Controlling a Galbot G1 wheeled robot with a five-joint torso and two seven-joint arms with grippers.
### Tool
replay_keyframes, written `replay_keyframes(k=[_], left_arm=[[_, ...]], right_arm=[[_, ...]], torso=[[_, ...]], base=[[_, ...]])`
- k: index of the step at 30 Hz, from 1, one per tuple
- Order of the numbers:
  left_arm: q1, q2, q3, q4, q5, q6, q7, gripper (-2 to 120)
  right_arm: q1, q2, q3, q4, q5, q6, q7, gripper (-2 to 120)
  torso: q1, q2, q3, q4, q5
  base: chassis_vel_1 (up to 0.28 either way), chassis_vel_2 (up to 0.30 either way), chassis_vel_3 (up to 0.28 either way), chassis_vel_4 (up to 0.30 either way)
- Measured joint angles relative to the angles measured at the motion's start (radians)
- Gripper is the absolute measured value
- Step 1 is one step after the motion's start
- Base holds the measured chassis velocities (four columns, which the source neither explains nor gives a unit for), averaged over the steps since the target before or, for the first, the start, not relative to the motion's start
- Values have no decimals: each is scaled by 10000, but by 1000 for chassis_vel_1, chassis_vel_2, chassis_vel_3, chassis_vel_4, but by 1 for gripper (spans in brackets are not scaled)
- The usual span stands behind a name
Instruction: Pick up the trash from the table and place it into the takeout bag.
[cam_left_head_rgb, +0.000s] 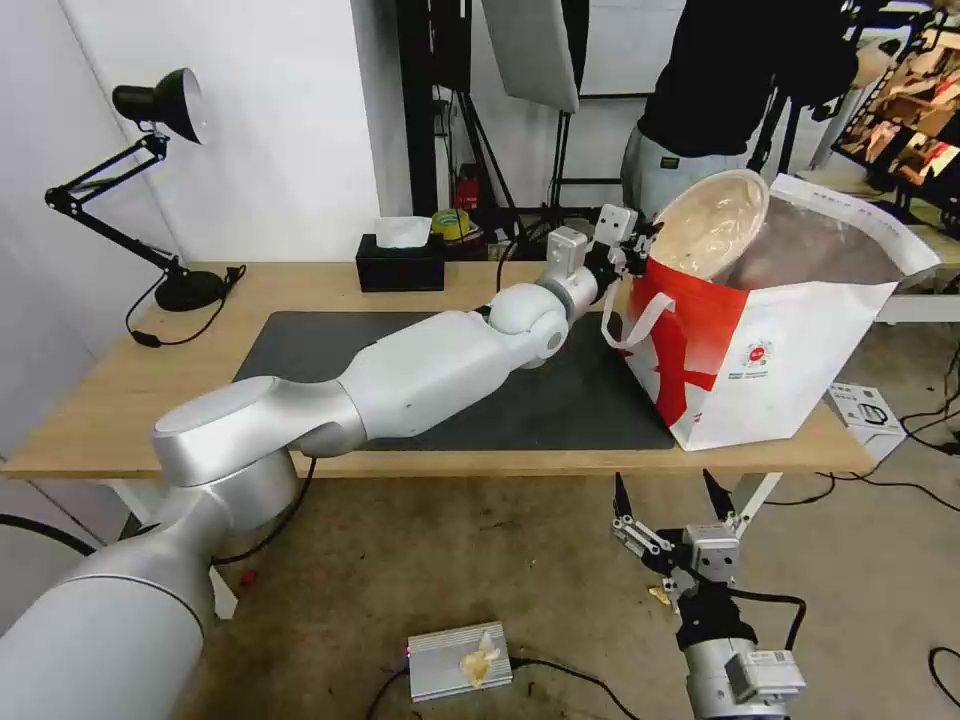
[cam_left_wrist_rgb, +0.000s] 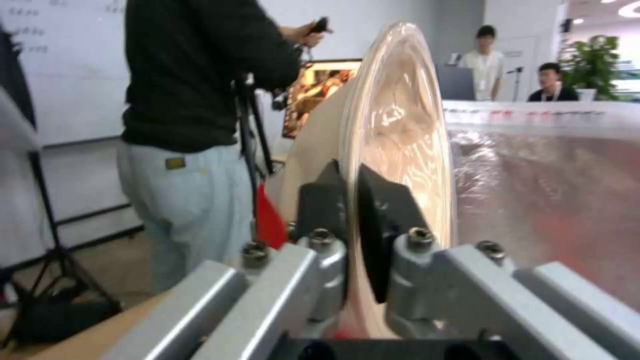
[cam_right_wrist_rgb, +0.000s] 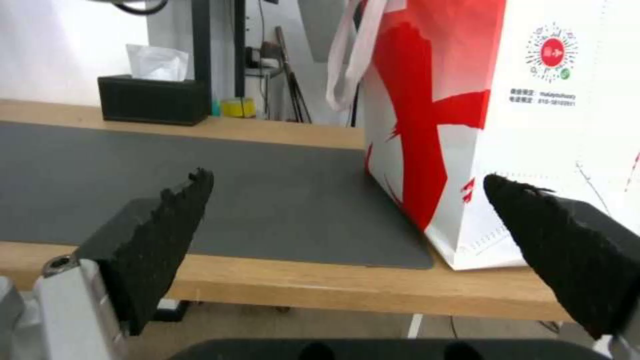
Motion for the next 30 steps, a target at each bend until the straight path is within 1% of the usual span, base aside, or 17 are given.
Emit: replay_keyframes(k=[1, 3, 5, 9, 11, 12, 14, 15, 17, 18, 19, 20, 23, 24, 26, 28, 30], left_arm=[[0, 0, 0, 0, 0, 0, 0, 7], [-53, 120, 80, -158, 5, -165, 70, 17], [-70, 148, 95, -207, 3, -237, 76, 21], [-84, 288, 196, -294, 159, -1181, 116, 39], [-84, 335, 195, -343, 220, -1288, 120, 42], [-83, 412, 195, -428, 287, -1362, 121, 49], [-99, 512, 190, -554, 332, -1418, 119, 56], [-99, 512, 190, -554, 332, -1418, 119, 56], [-173, 692, 157, -844, 334, -1458, 86, 68], [-197, 747, 143, -942, 334, -1458, 60, 71], [-197, 747, 143, -942, 334, -1458, 60, 71], [-213, 793, 126, -1038, 334, -1465, 6, 76], [-216, 1073, -100, -1800, 317, -1493, -715, 91], [-216, 1073, -100, -1800, 317, -1493, -715, 91], [-163, 1403, -330, -2400, 558, -1507, -1194, 98], [-124, 1736, -500, -2755, 994, -1568, -1498, 99], [-94, 1941, -575, -2951, 1148, -1635, -1653, 100]], right_arm=[[0, 0, 0, 0, 0, 0, 0, 100], [1, 0, 0, 0, 0, 0, 0, 100], [0, 0, 0, 0, 0, 0, -1, 100], [0, 0, 0, 0, 0, 0, -1, 100], [0, 0, 0, 0, 0, 0, -1, 100], [0, 0, 0, 0, 0, 0, 0, 100], [0, 0, 0, 0, 0, 0, -1, 100], [0, 0, 0, 0, 0, 0, -1, 100], [0, 0, 0, 0, 0, 0, 0, 100], [0, 0, 0, 0, 0, 0, -1, 100], [0, 0, 0, 0, 0, 0, -1, 100], [0, 0, 0, 0, 0, 0, 0, 100], [0, 0, 0, 0, 0, 0, -1, 100], [0, 0, 0, 0, 0, 0, -1, 100], [0, 0, 0, 0, 0, 0, -1, 100], [0, 0, 0, 0, 0, 0, 0, 100], [0, 0, 1, 0, 0, 0, 0, 100]], torso=[[0, 0, 0, 0, 0], [0, 0, 0, 1, 0], [0, 0, 0, 0, 0], [0, 0, 0, -1, 0], [0, 0, 0, -1, -1], [0, 0, 0, 0, -1], [0, 0, 0, 1, -1], [0, 0, 0, 1, -1], [0, 0, 0, 0, 0], [0, 0, 0, 0, -1], [0, 0, 0, 0, -1], [0, 0, 0, 0, -1], [0, 0, 0, -2, -1], [0, 0, 0, -2, -1], [-1, 2, -1, -3, -1], [-1, 2, -1, 0, -1], [0, 2, -1, 1, -2]], base=[[0, 0, 0, 0], [0, 0, 0, 0], [0, 0, 0, 0], [0, 0, 0, 0], [0, 0, 0, 0], [0, 0, 0, 0], [0, 0, 0, 0], [0, 0, 0, 0], [0, 0, 0, 0], [0, 0, 0, 0], [0, 0, 0, 0], [0, 0, 0, 0], [0, 0, 0, 0], [0, 0, 0, 0], [0, 0, 0, 0], [0, 0, 0, 0], [0, 0, 0, 0]])
